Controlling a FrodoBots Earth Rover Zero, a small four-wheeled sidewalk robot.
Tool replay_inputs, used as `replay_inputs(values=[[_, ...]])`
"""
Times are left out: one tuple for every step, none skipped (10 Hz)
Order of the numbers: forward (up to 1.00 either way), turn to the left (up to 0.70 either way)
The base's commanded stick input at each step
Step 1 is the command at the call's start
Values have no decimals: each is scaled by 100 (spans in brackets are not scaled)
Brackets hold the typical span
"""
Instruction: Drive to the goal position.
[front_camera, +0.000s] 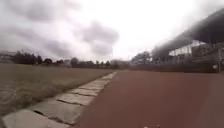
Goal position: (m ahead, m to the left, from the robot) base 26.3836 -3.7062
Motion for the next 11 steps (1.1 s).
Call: replay_inputs(values=[[100, -32], [100, -40], [100, -34], [100, -24], [100, -7], [100, -11], [100, -30], [100, -40], [100, -40], [100, -40], [100, 0]])
